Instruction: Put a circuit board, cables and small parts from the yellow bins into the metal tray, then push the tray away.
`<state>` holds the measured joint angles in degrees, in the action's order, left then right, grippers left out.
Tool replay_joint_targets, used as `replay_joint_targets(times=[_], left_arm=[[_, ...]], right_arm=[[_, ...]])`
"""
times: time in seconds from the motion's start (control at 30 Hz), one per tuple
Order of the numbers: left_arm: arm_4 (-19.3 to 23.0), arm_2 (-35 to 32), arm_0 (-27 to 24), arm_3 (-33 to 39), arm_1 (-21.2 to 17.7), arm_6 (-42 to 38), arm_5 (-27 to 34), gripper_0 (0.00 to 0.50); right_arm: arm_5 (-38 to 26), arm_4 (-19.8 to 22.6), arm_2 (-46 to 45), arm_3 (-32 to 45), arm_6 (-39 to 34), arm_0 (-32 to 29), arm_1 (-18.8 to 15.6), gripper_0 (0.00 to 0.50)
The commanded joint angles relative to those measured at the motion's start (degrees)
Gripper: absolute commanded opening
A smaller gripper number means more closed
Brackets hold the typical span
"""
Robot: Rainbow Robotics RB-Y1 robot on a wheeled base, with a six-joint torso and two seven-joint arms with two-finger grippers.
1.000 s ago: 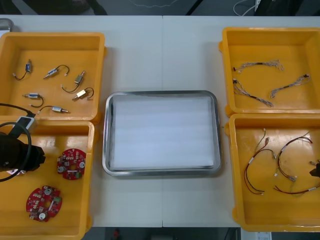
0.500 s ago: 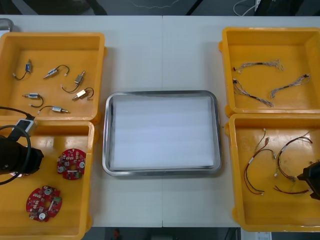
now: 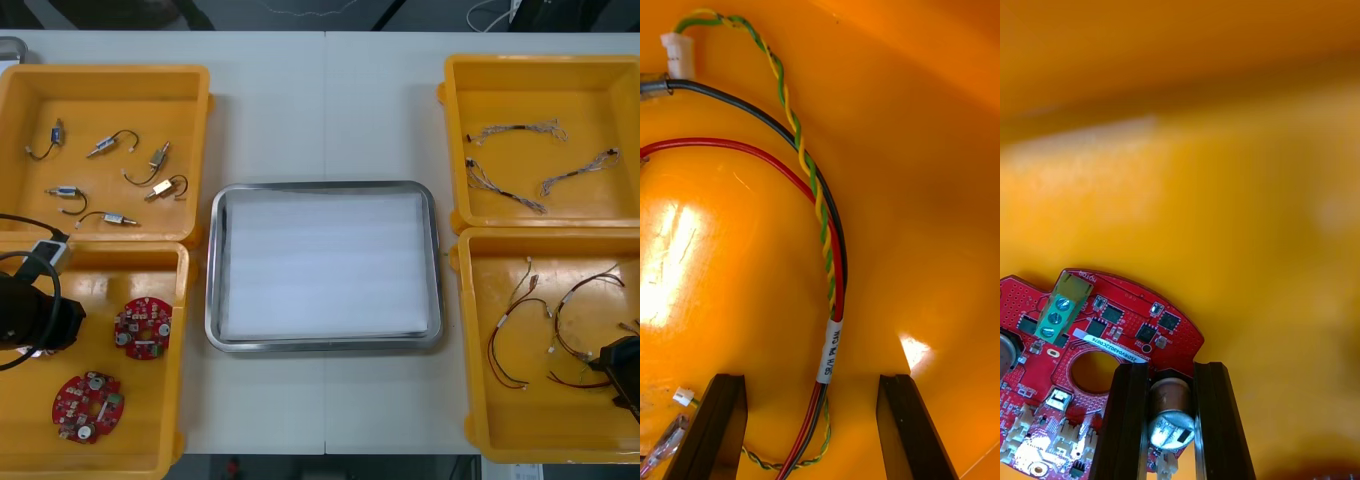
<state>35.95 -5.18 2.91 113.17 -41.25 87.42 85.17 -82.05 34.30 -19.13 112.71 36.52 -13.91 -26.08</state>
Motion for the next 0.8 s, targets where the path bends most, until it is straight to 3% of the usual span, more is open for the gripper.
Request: replay_joint_targets(times=[0.03, 0.3, 0.37, 0.4, 0.43, 0.5, 0.8], left_arm=[[-0.01, -4.40, 0.08, 6.10, -2.17, -4.53, 6.50, 0.000], [3.86, -9.76, -2.38, 12.78, -2.26, -4.97, 16.96, 0.000], [4.65, -10.55, -3.35, 13.83, -2.35, -5.15, 19.42, 0.000], [4.83, -10.73, -4.23, 14.54, -2.52, -5.24, 21.09, 0.000], [4.91, -10.73, -5.10, 15.33, -2.79, -5.33, 22.67, 0.000], [5.53, -10.64, -6.60, 16.12, -3.05, -5.68, 24.78, 0.000], [9.66, -5.80, -13.01, 17.44, -5.07, -7.08, 24.83, 0.000]], right_arm=[[1.36, -0.38, 1.64, -1.61, -2.33, -1.65, 0.60, 0.500], [1.36, -0.55, 1.73, -1.79, -2.50, -1.73, 0.60, 0.500], [1.36, -0.55, 1.73, -1.70, -2.50, -1.73, 0.60, 0.285], [1.36, -0.55, 1.73, -1.79, -2.42, -1.82, 0.60, 0.150], [1.36, -0.55, 1.73, -1.70, -2.50, -1.73, 0.60, 0.078], [1.36, -0.55, 1.73, -1.70, -2.50, -1.82, 0.68, 0.007], [1.36, -0.20, 0.85, -1.70, -2.50, -1.73, 0.60, 0.000]])
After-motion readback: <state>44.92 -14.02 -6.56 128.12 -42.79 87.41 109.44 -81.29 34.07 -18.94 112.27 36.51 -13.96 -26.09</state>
